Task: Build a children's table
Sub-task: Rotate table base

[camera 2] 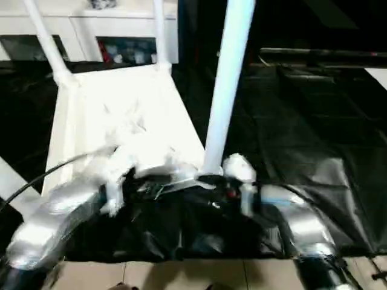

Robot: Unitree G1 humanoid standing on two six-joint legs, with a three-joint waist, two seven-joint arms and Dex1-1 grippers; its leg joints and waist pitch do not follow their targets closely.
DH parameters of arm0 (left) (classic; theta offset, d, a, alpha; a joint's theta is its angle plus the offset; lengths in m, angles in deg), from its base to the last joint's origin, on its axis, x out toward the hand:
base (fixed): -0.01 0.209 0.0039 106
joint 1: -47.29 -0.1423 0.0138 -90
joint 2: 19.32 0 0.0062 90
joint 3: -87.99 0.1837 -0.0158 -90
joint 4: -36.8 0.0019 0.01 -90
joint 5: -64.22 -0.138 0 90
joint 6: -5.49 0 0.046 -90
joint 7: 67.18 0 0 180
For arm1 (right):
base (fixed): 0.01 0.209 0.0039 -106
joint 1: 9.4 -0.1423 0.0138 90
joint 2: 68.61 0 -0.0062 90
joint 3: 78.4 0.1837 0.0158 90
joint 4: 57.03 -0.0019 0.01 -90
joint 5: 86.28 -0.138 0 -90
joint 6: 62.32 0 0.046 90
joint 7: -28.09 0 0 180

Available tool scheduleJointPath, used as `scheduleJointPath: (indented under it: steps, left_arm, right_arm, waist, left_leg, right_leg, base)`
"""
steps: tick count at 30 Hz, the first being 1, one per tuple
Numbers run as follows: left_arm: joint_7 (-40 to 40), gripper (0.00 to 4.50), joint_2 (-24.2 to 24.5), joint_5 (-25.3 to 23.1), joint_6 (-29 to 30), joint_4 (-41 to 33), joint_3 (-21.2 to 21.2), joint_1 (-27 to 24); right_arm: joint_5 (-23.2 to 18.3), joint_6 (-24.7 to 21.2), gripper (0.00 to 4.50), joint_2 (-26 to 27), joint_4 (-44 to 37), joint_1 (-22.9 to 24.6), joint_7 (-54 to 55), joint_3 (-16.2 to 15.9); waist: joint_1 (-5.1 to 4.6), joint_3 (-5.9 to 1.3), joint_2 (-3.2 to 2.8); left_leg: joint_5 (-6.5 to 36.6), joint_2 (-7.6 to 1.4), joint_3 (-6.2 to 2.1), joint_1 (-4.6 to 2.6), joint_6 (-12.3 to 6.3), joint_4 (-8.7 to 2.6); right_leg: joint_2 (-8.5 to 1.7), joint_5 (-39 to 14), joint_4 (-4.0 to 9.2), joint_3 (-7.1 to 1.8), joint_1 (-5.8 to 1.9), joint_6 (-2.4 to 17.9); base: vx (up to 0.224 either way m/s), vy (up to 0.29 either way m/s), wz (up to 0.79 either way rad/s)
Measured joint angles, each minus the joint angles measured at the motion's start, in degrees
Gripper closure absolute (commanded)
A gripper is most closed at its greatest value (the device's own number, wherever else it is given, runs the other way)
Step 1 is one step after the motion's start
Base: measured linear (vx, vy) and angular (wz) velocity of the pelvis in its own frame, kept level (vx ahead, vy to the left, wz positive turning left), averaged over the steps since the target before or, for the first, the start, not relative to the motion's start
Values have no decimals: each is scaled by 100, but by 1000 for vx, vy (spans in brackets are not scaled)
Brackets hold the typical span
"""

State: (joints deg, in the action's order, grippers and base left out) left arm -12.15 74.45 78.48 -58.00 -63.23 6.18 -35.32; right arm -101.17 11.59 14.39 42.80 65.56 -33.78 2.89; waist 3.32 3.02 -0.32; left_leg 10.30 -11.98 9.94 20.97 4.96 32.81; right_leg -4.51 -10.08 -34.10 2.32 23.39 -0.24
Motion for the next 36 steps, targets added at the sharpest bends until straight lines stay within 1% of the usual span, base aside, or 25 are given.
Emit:
scheduleJointPath:
  steps: [2, 3, 4, 6, 7, 8, 10, 11, 12, 15, 17, 18, 19, 21, 23, 24, 26, 27, 28, 29, 31, 33, 34, 35, 36]
  left_arm:
    - [86, 270, 278, 224, 246, -422, -165, -481]
    - [112, 251, 414, 358, 417, -676, -305, -758]
    - [144, 251, 495, 421, 505, -782, -350, -875]
    - [180, 239, 701, 574, 769, -1120, -482, -1154]
    - [201, 239, 775, 626, 852, -1246, -547, -1268]
    - [227, 215, 887, 661, 889, -1394, -619, -1433]
    - [270, 203, 1155, 795, 993, -1678, -873, -1881]
    - [298, 201, 1239, 821, 1039, -1740, -968, -2014]
    - [344, 177, 1360, 868, 1075, -1859, -1144, -2256]
    - [470, 164, 1684, 950, 1104, -1996, -1459, -2687]
    - [567, 149, 1823, 1015, 1134, -2063, -1641, -2865]
    - [611, 132, 1875, 1060, 1128, -2086, -1783, -2990]
    - [613, 132, 1902, 1074, 1124, -2085, -1876, -3018]
    - [594, 121, 1910, 1077, 1031, -2049, -2095, -3001]
    - [513, 101, 1862, 1057, 722, -1813, -2253, -2811]
    - [438, 90, 1802, 1040, 534, -1645, -2357, -2624]
    - [331, 82, 1638, 1042, 225, -1431, -2420, -2240]
    - [273, 72, 1463, 1100, 63, -1289, -2416, -1936]
    - [228, 72, 1302, 1190, -4, -1205, -2411, -1689]
    - [207, 46, 1212, 1278, -44, -1187, -2390, -1530]
    - [209, 41, 941, 1480, -38, -1111, -2189, -1052]
    - [229, 37, 805, 1536, -65, -1066, -1911, -807]
    - [240, 18, 737, 1529, -87, -965, -1798, -711]
    - [244, 18, 662, 1519, -121, -853, -1714, -644]
    - [251, 8, 582, 1498, -172, -715, -1599, -567]
  right_arm:
    - [121, 101, 142, 144, 224, -176, 157, -41]
    - [220, 191, 142, 247, 463, -320, 319, -65]
    - [259, 253, 142, 276, 590, -366, 457, -61]
    - [474, 407, 142, 414, 1025, -623, 883, -40]
    - [546, 448, 142, 458, 1195, -741, 1050, -31]
    - [605, 500, 142, 517, 1372, -862, 1229, -14]
    - [668, 568, 142, 603, 1786, -1125, 1640, 78]
    - [685, 577, 142, 603, 1900, -1182, 1783, 154]
    - [737, 652, 142, 652, 2097, -1288, 1987, 194]
    - [896, 829, 142, 760, 2607, -1560, 2471, 258]
    - [977, 955, 142, 805, 2981, -1756, 2832, 314]
    - [1026, 1067, 142, 848, 3325, -1941, 3148, 374]
    - [1053, 1122, 142, 853, 3509, -2055, 3377, 425]
    - [1093, 1203, 142, 845, 3844, -2253, 3829, 585]
    - [1066, 1266, 142, 815, 3902, -2277, 3912, 762]
    - [1044, 1270, 142, 812, 3890, -2261, 3858, 816]
    - [1028, 1260, 142, 801, 3751, -2146, 3678, 814]
    - [1032, 1266, 142, 797, 3704, -2035, 3578, 774]
    - [1043, 1276, 142, 788, 3699, -1963, 3552, 734]
    - [1047, 1304, 142, 793, 3698, -1898, 3549, 698]
    - [1090, 1398, 142, 745, 3553, -1760, 3662, 691]
    - [1127, 1378, 142, 696, 3434, -1645, 3784, 696]
    - [1151, 1340, 142, 649, 3345, -1558, 3813, 707]
    - [1178, 1280, 142, 619, 3273, -1495, 3834, 714]
    - [1225, 1217, 142, 589, 3164, -1401, 3844, 717]
  waist:
    - [-17, -4, 15]
    - [-29, 2, 34]
    - [-16, 3, 43]
    - [3, 3, 66]
    - [12, 2, 68]
    - [7, 1, 74]
    - [5, 0, 88]
    - [21, 1, 98]
    - [15, -1, 113]
    - [9, -10, 134]
    - [12, -12, 137]
    - [8, -12, 137]
    - [19, -12, 137]
    - [37, -16, 143]
    - [52, -19, 153]
    - [49, -25, 173]
    - [45, -35, 204]
    - [44, -46, 223]
    - [44, -48, 228]
    - [30, -47, 229]
    - [29, -45, 218]
    - [12, -47, 213]
    - [5, -43, 205]
    - [2, -41, 191]
    - [1, -38, 181]
  left_leg:
    - [0, -2, -1, 2, 1, 0]
    - [0, -2, 0, 0, 1, 0]
    - [0, -2, -4, 1, 2, 4]
    - [0, -1, -4, -7, 3, 9]
    - [-1, 0, -2, -6, 3, 11]
    - [-1, 0, 0, -6, 3, 13]
    - [-1, 0, -2, -3, 3, 20]
    - [-1, 0, -3, -1, 3, 23]
    - [-1, 0, -3, 0, 3, 23]
    - [0, 0, -5, -1, 4, 25]
    - [0, 1, -6, 0, 4, 29]
    - [0, 2, -5, 0, 4, 33]
    - [0, 2, -5, 3, 4, 37]
    - [0, 2, -4, 3, 4, 40]
    - [0, 3, -4, 4, 4, 40]
    - [0, 3, -5, 3, 4, 40]
    - [-1, 2, -8, 3, 5, 40]
    - [-3, 2, -9, 0, 7, 46]
    - [-4, 2, -11, 3, 9, 63]
    - [-4, 2, -11, 5, 9, 83]
    - [-4, 2, -8, 5, 9, 100]
    - [-3, 4, -6, 4, 9, 107]
    - [-3, 5, -6, 4, 9, 107]
    - [-3, 6, -6, 5, 9, 107]
    - [-3, 5, -7, 4, 9, 106]
  right_leg:
    - [3, 0, -2, 0, -1, 0]
    - [2, 0, -5, -1, 1, 0]
    - [3, 1, -6, 1, 3, 2]
    - [3, 2, -7, -2, 3, 3]
    - [3, 3, -7, -7, 2, 4]
    - [3, 3, -8, -10, 0, 4]
    - [2, -4, -9, -10, -1, -7]
    - [2, -10, -9, -10, -1, -17]
    - [2, -11, -12, -11, -3, -20]
    - [3, -12, -15, -10, -3, -21]
    - [3, -12, -16, -12, -4, -22]
    - [3, -12, -19, -15, -3, -22]
    - [3, -12, -23, -15, -3, -22]
    - [3, -13, -32, -22, -9, -24]
    - [4, -14, -37, -23, -15, -25]
    - [7, -14, -41, -22, -16, -25]
    - [8, -14, -51, -18, -16, -25]
    - [9, -13, -61, -19, -16, -22]
    - [9, -7, -71, -20, -16, -14]
    - [9, -9, -84, -21, -15, -15]
    - [4, -9, -89, -27, -16, -16]
    - [4, -9, -91, -31, -18, -16]
    - [4, -9, -92, -31, -18, -16]
    - [4, -8, -92, -30, -17, -16]
    - [6, -9, -94, -28, -17, -16]
  base:
    - [0, 0, 0]
    - [0, 0, 0]
    - [0, 0, 0]
    - [0, 0, 0]
    - [0, 0, 0]
    - [0, 0, 0]
    - [0, 0, 0]
    - [0, 0, 0]
    - [0, 0, 0]
    - [0, 0, 0]
    - [0, 0, 0]
    - [0, 0, 0]
    - [0, 0, 0]
    - [0, 0, 0]
    - [0, 0, 0]
    - [0, 0, 0]
    - [0, 0, 0]
    - [0, 0, 0]
    - [0, 0, 0]
    - [0, 0, 0]
    - [0, 0, 0]
    - [0, 0, 0]
    - [0, 0, 0]
    - [0, 0, 0]
    - [0, 0, 0]
